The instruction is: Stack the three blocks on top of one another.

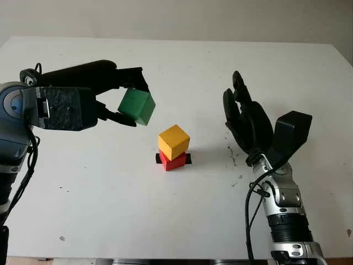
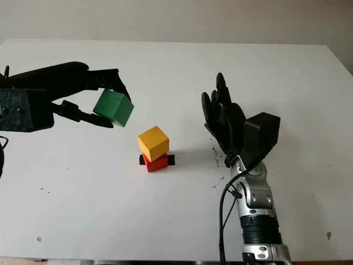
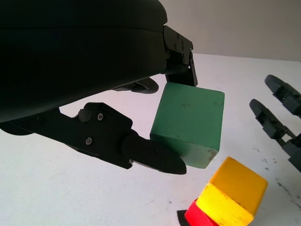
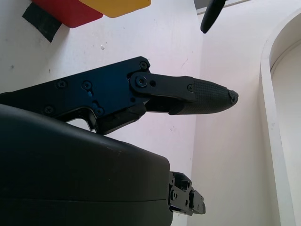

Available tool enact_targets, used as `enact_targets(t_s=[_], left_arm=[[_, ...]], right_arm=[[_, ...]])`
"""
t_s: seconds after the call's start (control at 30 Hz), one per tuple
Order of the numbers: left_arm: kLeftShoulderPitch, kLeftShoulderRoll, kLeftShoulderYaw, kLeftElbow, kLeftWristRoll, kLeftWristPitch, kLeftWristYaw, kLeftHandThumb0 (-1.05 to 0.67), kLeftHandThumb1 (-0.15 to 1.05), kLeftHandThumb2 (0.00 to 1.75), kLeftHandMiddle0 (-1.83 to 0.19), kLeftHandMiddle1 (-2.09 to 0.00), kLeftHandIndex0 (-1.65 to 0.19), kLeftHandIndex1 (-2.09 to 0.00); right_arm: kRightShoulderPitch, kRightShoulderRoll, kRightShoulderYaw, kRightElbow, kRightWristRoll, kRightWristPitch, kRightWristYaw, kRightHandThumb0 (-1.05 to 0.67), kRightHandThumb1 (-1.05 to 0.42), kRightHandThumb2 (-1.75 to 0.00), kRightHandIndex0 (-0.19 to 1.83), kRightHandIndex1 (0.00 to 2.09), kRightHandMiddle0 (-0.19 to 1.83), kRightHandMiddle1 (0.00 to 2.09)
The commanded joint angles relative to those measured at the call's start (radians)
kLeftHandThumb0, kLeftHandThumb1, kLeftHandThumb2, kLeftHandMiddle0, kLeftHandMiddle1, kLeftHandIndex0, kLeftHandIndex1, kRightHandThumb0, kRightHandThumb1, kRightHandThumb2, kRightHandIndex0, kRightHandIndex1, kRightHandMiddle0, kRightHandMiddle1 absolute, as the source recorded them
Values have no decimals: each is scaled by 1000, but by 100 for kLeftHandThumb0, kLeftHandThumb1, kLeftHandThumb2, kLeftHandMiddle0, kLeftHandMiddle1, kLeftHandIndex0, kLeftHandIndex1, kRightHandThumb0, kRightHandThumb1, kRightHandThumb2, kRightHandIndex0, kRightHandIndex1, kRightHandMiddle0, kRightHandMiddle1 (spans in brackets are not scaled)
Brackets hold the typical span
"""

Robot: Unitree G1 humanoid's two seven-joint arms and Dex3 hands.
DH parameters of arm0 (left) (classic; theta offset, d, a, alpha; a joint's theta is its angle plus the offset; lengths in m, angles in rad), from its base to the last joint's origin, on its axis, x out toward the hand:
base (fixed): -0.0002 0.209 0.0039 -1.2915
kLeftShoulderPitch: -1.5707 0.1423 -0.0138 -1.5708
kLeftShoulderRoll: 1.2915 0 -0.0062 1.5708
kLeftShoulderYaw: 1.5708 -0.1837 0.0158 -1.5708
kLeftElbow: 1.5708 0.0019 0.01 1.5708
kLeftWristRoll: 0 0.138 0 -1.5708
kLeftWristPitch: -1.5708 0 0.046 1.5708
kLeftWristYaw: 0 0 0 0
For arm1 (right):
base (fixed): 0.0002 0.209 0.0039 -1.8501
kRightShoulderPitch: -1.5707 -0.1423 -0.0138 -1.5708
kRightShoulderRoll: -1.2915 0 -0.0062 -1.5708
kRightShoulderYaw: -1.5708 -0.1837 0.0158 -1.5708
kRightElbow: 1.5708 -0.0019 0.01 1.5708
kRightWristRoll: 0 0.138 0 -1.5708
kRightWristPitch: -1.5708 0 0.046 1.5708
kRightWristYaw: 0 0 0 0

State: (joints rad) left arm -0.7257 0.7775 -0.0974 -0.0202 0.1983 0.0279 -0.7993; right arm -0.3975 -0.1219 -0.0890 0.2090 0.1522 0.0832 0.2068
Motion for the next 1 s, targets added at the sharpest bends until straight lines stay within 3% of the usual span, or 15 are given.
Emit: enact_targets(t_s=[0.0, 0.1, 0.5, 0.97], left_arm=[[-43, -18, 3, -6, -25, 23, -9, -30, 105, 10, -36, -7, -32, -143], [-53, -40, -1, -8, -61, 50, -27, -30, 105, 12, -35, -6, -32, -140], [-105, -131, -32, 86, -119, -24, -42, -37, 105, 11, -34, -6, -32, -148], [-268, -149, -155, 325, 37, -223, -83, -43, 105, 11, -30, -4, -35, -148]], right_arm=[[7, -1, 1, 3, 0, -18, 6, -72, -105, -52, -19, 0, -19, 0], [7, 0, -2, 4, 2, -13, 4, -74, -105, -51, -19, 0, -19, 0], [14, -9, -4, 1, -3, -19, 14, -74, -105, -51, -19, 0, -19, 0], [27, -11, 0, -12, -22, -24, 11, -74, -105, -52, -19, 0, -19, 0]])
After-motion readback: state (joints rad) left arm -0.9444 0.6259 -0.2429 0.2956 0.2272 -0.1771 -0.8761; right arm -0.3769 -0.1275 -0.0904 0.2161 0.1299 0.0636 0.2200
